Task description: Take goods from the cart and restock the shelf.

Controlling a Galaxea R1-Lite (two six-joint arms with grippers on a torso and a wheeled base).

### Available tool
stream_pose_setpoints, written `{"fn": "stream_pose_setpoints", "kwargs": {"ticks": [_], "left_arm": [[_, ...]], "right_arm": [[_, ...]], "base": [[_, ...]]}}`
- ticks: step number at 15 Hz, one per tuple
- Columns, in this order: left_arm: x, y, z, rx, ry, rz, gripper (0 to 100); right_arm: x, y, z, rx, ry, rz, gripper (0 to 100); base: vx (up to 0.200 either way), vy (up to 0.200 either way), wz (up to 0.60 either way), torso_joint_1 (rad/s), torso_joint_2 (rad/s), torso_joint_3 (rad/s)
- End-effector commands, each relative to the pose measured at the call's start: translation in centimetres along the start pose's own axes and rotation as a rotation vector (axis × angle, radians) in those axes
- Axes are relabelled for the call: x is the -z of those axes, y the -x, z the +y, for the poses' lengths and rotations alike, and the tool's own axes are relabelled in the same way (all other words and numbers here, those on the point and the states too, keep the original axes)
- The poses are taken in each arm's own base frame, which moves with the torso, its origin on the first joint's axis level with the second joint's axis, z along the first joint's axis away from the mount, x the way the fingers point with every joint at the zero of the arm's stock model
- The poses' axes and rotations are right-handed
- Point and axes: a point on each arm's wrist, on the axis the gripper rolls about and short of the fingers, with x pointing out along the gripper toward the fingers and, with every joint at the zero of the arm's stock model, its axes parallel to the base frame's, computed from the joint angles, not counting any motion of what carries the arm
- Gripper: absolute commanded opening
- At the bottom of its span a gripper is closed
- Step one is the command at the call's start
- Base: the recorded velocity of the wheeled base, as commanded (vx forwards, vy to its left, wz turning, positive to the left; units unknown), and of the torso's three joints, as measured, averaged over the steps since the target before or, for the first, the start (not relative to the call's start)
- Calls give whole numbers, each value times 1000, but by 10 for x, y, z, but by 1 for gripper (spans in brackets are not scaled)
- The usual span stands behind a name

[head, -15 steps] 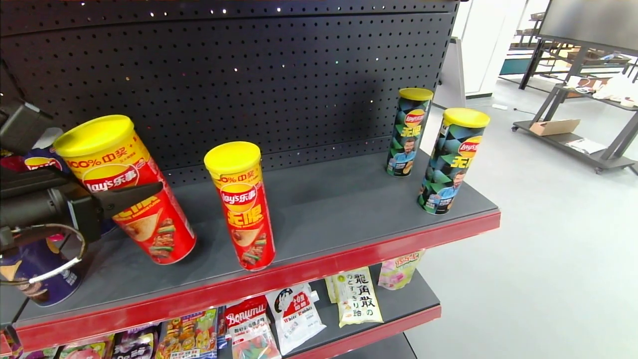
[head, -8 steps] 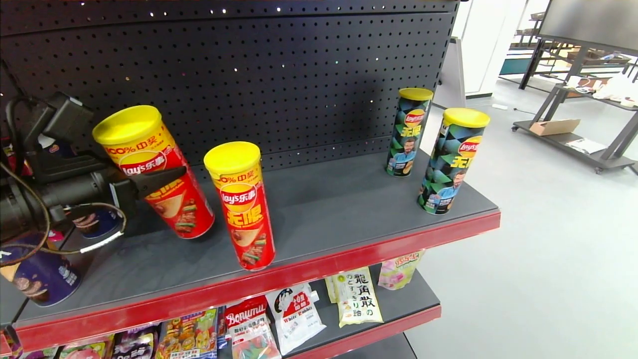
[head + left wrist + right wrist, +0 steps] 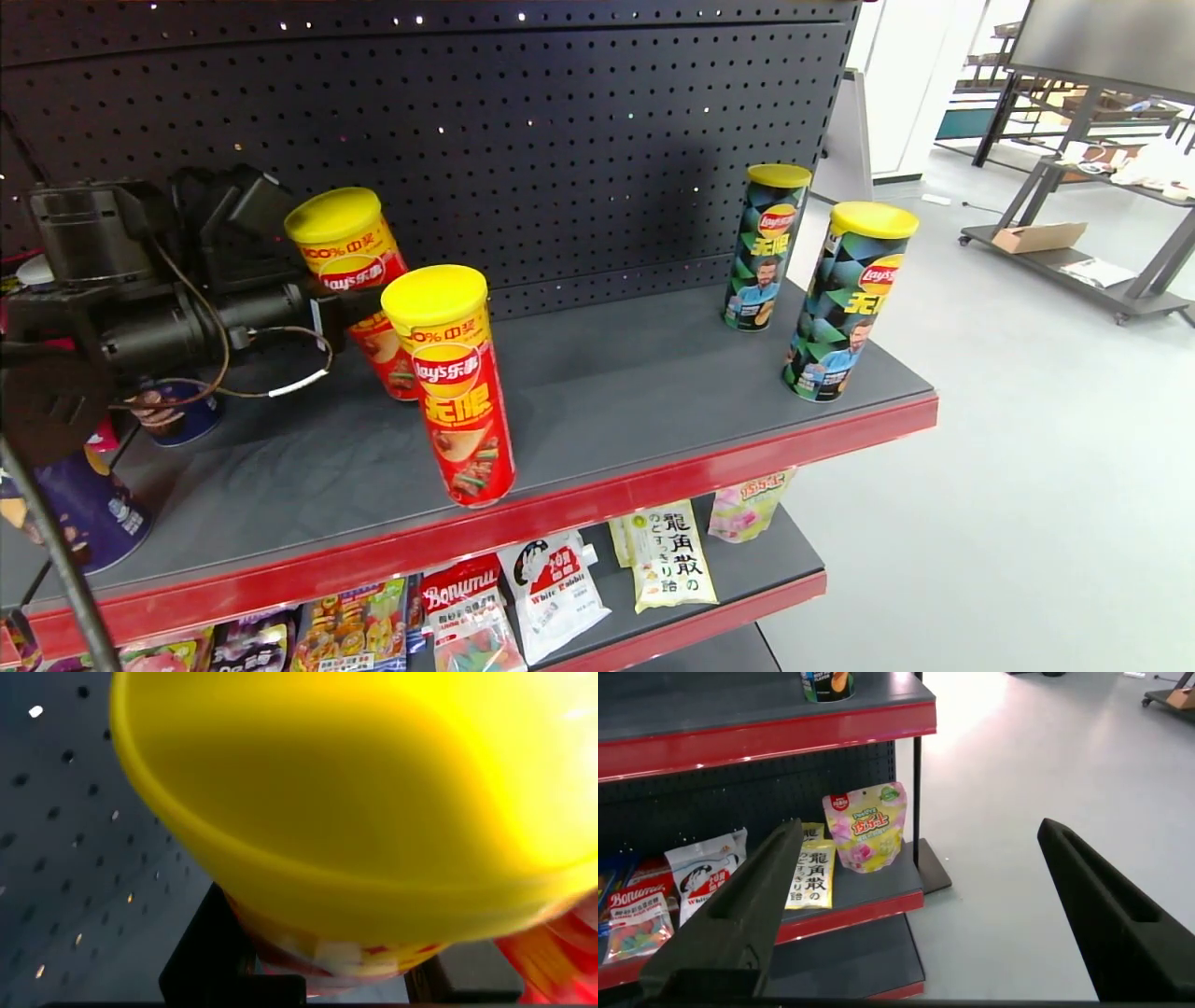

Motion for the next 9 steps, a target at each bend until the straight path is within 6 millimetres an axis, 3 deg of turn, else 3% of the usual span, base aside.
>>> {"fn": "stream_pose_setpoints", "kwargs": {"ticks": [1, 6, 9], "left_arm": [[13, -23, 11, 12, 17, 26, 0], [14, -61, 10, 68, 3, 14, 0], [16, -72, 11, 77, 2, 14, 0]], "right_arm": [[0, 0, 0, 0, 0, -1, 100], [0, 0, 0, 0, 0, -1, 100], [0, 0, 0, 0, 0, -1, 100]], "base": [[0, 0, 0, 0, 0, 0], [0, 0, 0, 0, 0, 0], [0, 0, 0, 0, 0, 0]]}}
